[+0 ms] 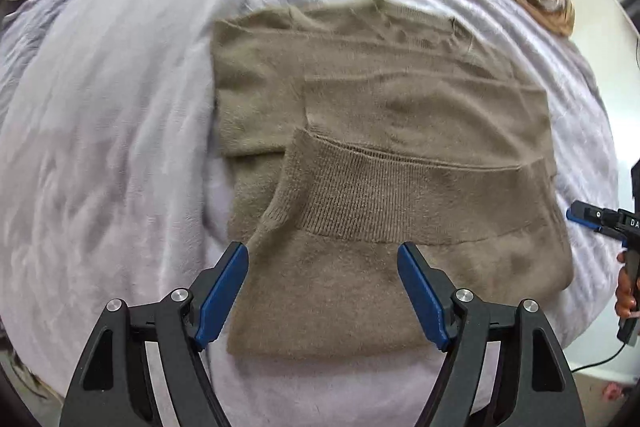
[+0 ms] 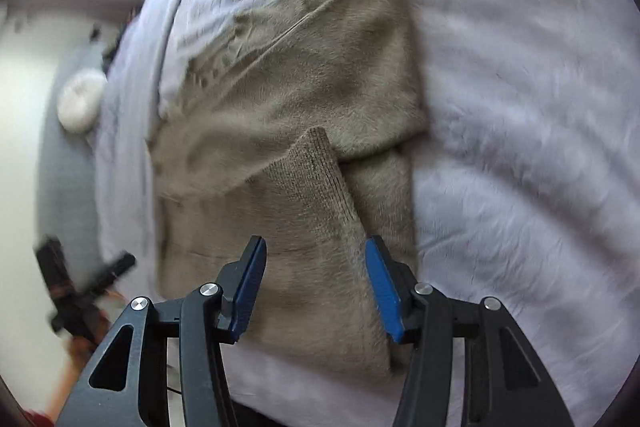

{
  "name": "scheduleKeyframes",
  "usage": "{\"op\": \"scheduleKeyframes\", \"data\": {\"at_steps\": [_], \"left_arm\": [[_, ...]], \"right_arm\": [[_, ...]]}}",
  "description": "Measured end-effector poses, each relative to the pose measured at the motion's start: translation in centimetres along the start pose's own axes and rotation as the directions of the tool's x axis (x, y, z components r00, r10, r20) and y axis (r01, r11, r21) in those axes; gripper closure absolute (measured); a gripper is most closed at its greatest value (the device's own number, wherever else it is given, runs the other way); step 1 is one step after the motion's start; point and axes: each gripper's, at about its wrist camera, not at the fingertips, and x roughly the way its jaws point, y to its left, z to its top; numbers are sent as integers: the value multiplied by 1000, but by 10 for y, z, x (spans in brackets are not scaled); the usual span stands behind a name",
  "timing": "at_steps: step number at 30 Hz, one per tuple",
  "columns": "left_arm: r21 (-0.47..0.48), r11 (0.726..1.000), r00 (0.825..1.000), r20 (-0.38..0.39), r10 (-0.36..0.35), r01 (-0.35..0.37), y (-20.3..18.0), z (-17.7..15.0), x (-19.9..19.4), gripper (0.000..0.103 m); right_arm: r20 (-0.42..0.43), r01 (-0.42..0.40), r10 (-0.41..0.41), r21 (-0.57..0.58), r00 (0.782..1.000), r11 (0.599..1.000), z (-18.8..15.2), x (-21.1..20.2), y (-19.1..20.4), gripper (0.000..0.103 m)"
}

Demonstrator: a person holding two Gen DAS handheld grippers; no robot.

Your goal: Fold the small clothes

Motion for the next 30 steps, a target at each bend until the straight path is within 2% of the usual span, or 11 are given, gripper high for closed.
{"op": "scheduleKeyframes", "data": {"at_steps": [4, 8, 10, 12, 13, 14, 17, 22, 26, 30], "left_arm": [[34, 999, 998, -44, -33, 35, 2, 20, 31, 25], [86, 994, 991, -118, -59, 70, 2, 36, 67, 25], [105, 992, 988, -141, -54, 70, 3, 38, 79, 27], [98, 988, 983, -150, -107, 123, 6, 36, 83, 63], [93, 986, 980, -154, -124, 139, 7, 35, 82, 90], [90, 985, 980, -147, -132, 146, 8, 34, 78, 91], [104, 978, 982, -64, -175, 181, 7, 26, 47, 92], [130, 967, 971, 67, -228, 218, 5, 20, -19, 93], [149, 966, 955, 177, -238, 213, 4, 45, -58, 93], [172, 968, 938, 263, -224, 183, 7, 88, -68, 93]], "right_arm": [[5, 135, -135, -125, 991, 983, 10, 18, 20, 47], [37, 195, -192, -144, 981, 970, 21, 27, 25, 47], [21, 197, -196, -124, 980, 973, 23, 38, 22, 47], [-15, 204, -207, -114, 978, 972, 20, 46, 17, 62], [-18, 209, -213, -120, 977, 970, 17, 48, 19, 83], [-17, 215, -219, -131, 976, 968, 13, 46, 20, 97], [25, 271, -271, -179, 962, 946, -1, 34, 37, 97], [155, 344, -312, -258, 937, 903, -15, -16, 78, 97], [243, 342, -275, -298, 930, 891, -3, -52, 103, 97], [320, 338, -236, -313, 917, 888, 37, -70, 124, 97]]}}
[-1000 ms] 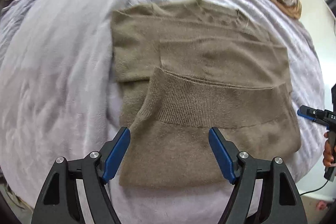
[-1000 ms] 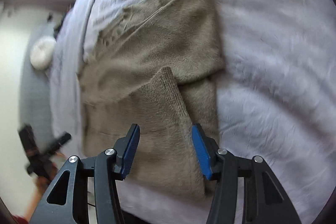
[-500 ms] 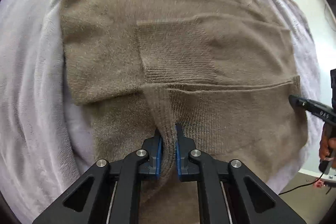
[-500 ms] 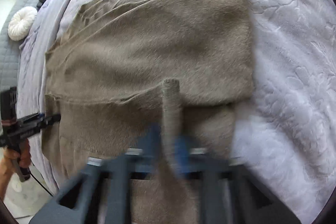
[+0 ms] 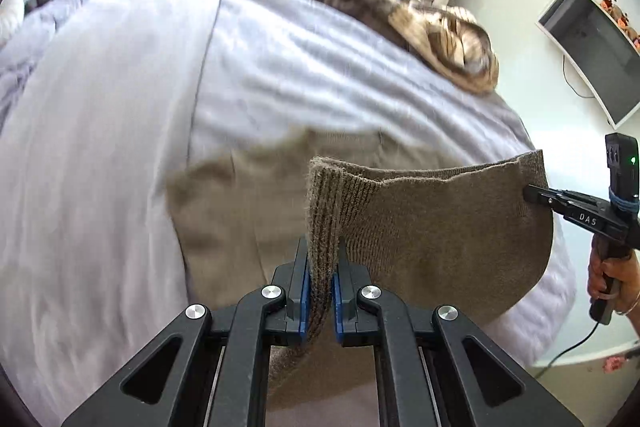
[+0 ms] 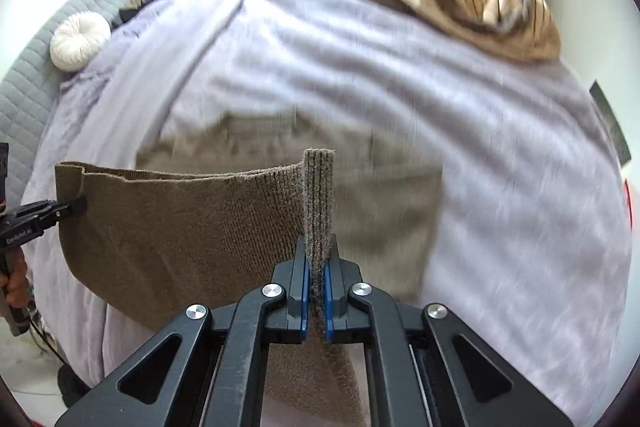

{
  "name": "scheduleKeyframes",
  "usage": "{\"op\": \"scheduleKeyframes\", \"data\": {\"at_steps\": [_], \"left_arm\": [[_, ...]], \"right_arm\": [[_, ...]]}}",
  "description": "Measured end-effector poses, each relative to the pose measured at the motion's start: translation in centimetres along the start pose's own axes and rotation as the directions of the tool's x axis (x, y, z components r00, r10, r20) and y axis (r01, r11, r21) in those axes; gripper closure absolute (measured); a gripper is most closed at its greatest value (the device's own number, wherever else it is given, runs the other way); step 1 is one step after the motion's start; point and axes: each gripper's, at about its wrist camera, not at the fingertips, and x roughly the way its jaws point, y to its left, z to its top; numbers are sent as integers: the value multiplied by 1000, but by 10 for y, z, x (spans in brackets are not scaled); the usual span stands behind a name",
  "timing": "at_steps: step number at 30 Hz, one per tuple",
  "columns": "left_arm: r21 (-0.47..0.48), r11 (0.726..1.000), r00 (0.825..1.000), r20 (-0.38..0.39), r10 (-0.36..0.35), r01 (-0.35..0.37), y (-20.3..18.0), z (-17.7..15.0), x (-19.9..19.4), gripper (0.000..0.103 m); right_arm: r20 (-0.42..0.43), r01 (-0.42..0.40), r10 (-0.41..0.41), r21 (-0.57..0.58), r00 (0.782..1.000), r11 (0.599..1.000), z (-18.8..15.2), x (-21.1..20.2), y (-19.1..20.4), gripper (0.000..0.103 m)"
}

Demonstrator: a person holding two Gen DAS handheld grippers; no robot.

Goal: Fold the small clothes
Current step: 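Lift the hem with both tools and fold it toward the collar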

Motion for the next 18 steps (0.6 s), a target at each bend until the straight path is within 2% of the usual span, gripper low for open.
{"op": "scheduleKeyframes", "data": {"at_steps": [3, 8, 12, 16, 17, 18], "left_arm": [[10, 999, 998, 28, 49, -49, 10, 29, 27, 93], [-5, 992, 992, -29, 124, -124, 31, 51, 104, 93], [2, 980, 974, -104, 199, -200, 48, 46, 165, 93], [-48, 964, 960, -125, 252, -260, 64, 37, 185, 91], [-74, 964, 961, -130, 245, -256, 71, 37, 186, 80], [-93, 956, 955, -130, 267, -280, 77, 37, 183, 69]], "right_arm": [[37, 3, -2, -10, 999, 1000, 34, 12, -1, 97], [-2, 6, -6, -4, 1000, 1000, 72, 79, -11, 97], [-81, 33, -32, 4, 996, 999, 75, 143, -19, 97], [-132, 52, -45, 46, 990, 998, 70, 186, -32, 97], [-133, 39, -30, 70, 991, 997, 70, 191, -36, 97], [-130, 28, -15, 94, 991, 995, 70, 192, -40, 97]]}}
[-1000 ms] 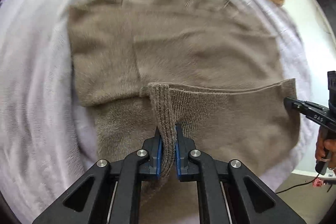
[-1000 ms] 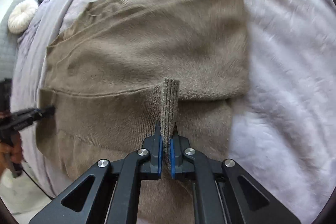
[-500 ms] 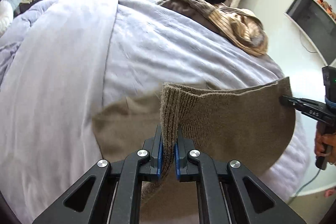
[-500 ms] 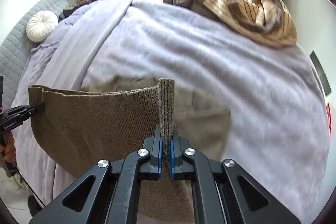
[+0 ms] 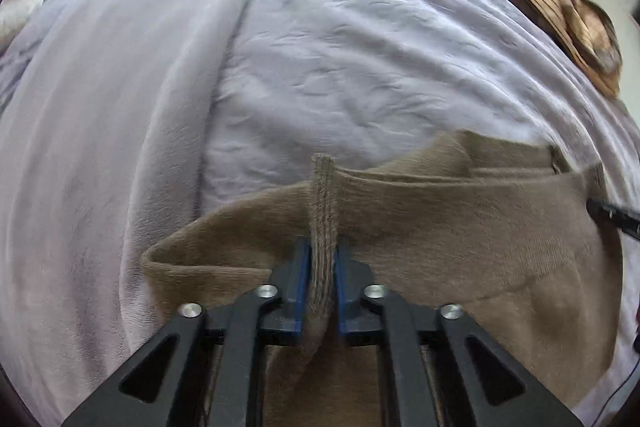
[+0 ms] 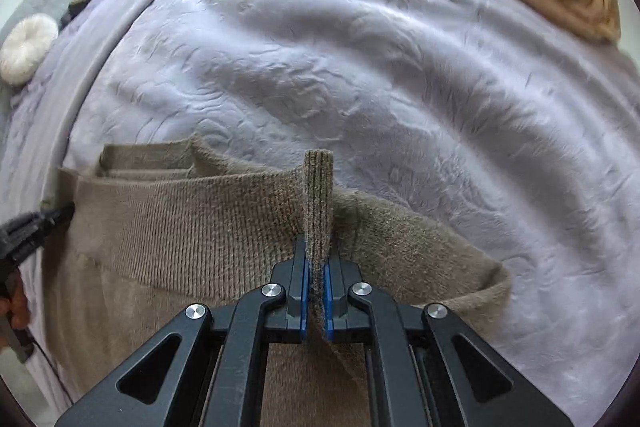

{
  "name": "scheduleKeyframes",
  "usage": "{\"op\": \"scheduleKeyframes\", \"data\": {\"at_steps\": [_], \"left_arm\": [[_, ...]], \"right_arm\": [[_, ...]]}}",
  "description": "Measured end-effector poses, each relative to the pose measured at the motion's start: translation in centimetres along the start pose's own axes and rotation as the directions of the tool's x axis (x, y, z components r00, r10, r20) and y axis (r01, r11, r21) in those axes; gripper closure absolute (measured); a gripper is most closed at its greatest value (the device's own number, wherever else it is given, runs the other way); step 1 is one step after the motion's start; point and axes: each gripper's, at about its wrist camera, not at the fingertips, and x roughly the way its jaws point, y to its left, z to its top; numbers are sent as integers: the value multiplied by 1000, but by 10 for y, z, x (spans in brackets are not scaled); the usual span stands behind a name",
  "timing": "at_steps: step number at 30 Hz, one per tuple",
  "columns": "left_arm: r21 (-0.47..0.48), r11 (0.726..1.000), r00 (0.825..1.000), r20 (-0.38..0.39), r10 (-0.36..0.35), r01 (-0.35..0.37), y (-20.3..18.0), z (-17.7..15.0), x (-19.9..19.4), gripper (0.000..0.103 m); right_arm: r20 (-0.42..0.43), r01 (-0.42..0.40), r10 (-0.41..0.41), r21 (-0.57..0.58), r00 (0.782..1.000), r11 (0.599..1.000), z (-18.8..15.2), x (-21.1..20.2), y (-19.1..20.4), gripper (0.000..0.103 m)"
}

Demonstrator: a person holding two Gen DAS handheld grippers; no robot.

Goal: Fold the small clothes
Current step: 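Lift the hem with both tools and fold it toward the collar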

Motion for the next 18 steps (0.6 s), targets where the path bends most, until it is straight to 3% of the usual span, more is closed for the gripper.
{"op": "scheduleKeyframes", "data": {"at_steps": [1, 2, 5, 7, 9, 11, 13, 16, 18], "left_arm": [[-13, 999, 999, 17, 49, -49, 6, 0, -5, 46], [-19, 996, 996, 37, 83, -82, 10, 0, -9, 44], [-33, 994, 994, 45, 105, -103, 25, -1, -28, 44], [-39, 997, 996, 56, 69, -67, 29, -5, -45, 44], [-42, 998, 997, 62, -54, 57, 25, -11, -57, 44], [-47, 982, 983, 40, -180, 182, 17, -19, -58, 44], [-46, 973, 974, 13, -224, 225, 2, -30, -47, 44], [-61, 985, 983, -76, -167, 162, -9, -48, -10, 44], [-53, 986, 985, -50, -163, 160, -7, -58, -8, 44]], "right_arm": [[2, -16, 16, 28, 1000, 999, 0, -1, -4, 97], [3, -22, 22, 47, 1000, 999, 0, -3, -7, 97], [21, 41, -44, 119, 999, 992, 0, -17, -17, 93], [45, 70, -79, 180, 996, 981, -1, -34, -29, 93], [92, 2, -22, 216, 996, 976, -8, -52, -36, 93], [108, -98, 76, 215, 991, 972, -22, -62, -34, 93], [79, -134, 122, 182, 989, 974, -35, -55, -23, 93], [13, -108, 108, 184, 994, 977, -54, -23, -18, 96], [42, -113, 107, 207, 993, 972, -64, -15, -22, 98]]}}
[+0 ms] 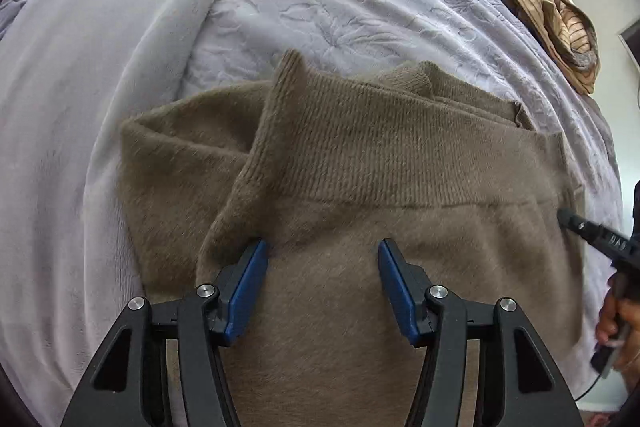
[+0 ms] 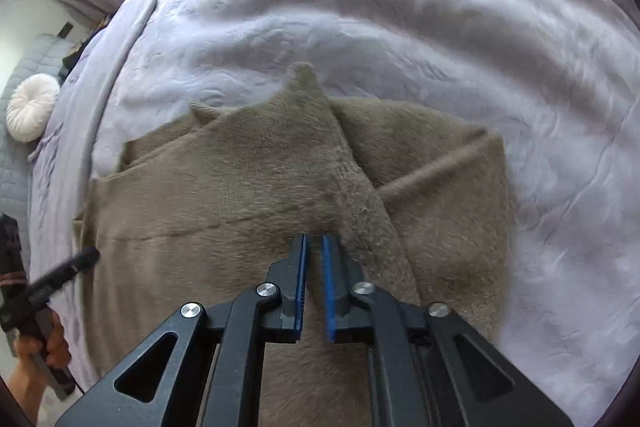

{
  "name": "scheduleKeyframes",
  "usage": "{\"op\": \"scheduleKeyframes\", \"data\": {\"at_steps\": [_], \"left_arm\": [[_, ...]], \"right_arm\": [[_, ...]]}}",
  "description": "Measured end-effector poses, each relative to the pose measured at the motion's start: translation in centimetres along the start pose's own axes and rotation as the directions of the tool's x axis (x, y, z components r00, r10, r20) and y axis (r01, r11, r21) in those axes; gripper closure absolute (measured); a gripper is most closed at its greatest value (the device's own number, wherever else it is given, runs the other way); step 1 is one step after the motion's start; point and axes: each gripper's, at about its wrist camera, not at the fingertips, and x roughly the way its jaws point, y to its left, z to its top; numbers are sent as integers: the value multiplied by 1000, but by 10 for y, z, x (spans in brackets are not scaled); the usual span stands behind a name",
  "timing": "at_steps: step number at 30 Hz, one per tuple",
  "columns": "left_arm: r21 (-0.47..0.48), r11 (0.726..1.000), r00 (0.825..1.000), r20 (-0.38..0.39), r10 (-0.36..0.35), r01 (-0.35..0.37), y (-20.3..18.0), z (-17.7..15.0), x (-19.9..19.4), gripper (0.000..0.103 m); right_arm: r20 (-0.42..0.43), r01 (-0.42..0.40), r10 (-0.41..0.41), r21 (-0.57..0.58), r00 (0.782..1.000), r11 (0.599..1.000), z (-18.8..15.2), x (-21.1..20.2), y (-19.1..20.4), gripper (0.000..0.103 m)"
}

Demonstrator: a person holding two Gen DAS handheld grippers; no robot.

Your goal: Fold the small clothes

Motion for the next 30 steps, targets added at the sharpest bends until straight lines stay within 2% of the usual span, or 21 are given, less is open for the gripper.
{"op": "scheduleKeyframes", "data": {"at_steps": [2, 4, 6, 7, 8, 10, 12, 13, 15, 16, 19, 21, 22, 23, 24, 25, 26, 27, 28, 29, 30], "left_arm": [[14, 1000, 1000, 1, 18, -18, 7, -8, -8, 44], [11, 999, 999, -13, 34, -34, 20, -16, -18, 44], [2, 992, 992, -36, 123, -123, 32, -25, -29, 32], [-4, 988, 987, -42, 157, -158, 39, -31, -36, 31], [-20, 989, 988, -38, 148, -149, 45, -38, -43, 31], [-88, 991, 994, -38, 101, -104, 57, -52, -62, 31], [-154, 986, 998, -43, 52, -58, 62, -67, -78, 31], [-195, 981, 999, -46, 17, -26, 64, -79, -85, 31], [-274, 960, 996, -55, -65, 47, 63, -101, -92, 31], [-325, 941, 991, -65, -118, 90, 63, -114, -92, 31], [-458, 873, 969, -90, -231, 165, 54, -147, -74, 31], [-520, 836, 961, -95, -260, 175, 52, -158, -58, 31], [-541, 822, 960, -88, -267, 179, 50, -160, -51, 31], [-549, 818, 964, -79, -254, 170, 51, -161, -48, 31], [-548, 821, 971, -62, -231, 160, 53, -161, -49, 31], [-543, 827, 980, -38, -195, 143, 53, -159, -50, 39], [-541, 832, 987, -22, -159, 122, 52, -154, -49, 69], [-536, 837, 989, -18, -144, 112, 53, -149, -49, 86], [-529, 840, 989, -15, -147, 117, 51, -141, -48, 94], [-515, 850, 991, -6, -131, 109, 49, -136, -52, 94], [-481, 871, 994, 9, -112, 103, 44, -133, -61, 94]], "right_arm": [[18, -17, 16, 23, 1000, 1000, -4, -7, -9, 99], [26, 23, -24, 21, 999, 1000, -8, -17, -18, 98], [16, 31, -32, 28, 999, 999, -12, -27, -34, 99], [5, 41, -41, 46, 999, 998, -15, -32, -40, 97], [-1, 74, -74, 59, 997, 995, -18, -37, -44, 89], [-14, 104, -103, 99, 995, 990, -26, -48, -52, 89], [-19, 39, -37, 160, 999, 986, -37, -59, -61, 89], [-26, -4, 9, 197, 1000, 980, -48, -66, -64, 83], [-37, -96, 109, 261, 993, 960, -74, -77, -67, 64], [-43, -151, 172, 303, 984, 941, -93, -83, -67, 53], [-54, -257, 306, 420, 950, 870, -140, -80, -65, 52], [-52, -289, 370, 527, 927, 799, -171, -69, -72, 52], [-42, -281, 369, 568, 929, 774, -180, -62, -77, 52], [-24, -280, 365, 596, 931, 752, -185, -57, -80, 52], [28, -304, 373, 638, 928, 707, -189, -53, -88, 52], [85, -336, 380, 669, 921, 663, -190, -52, -95, 52], [133, -366, 385, 684, 913, 631, -188, -49, -98, 52], [165, -386, 386, 690, 908, 613, -184, -47, -100, 53], [188, -395, 380, 697, 906, 598, -178, -45, -102, 77], [177, -379, 371, 710, 912, 594, -172, -43, -103, 95], [155, -366, 374, 711, 914, 600, -167, -43, -102, 95]]}}
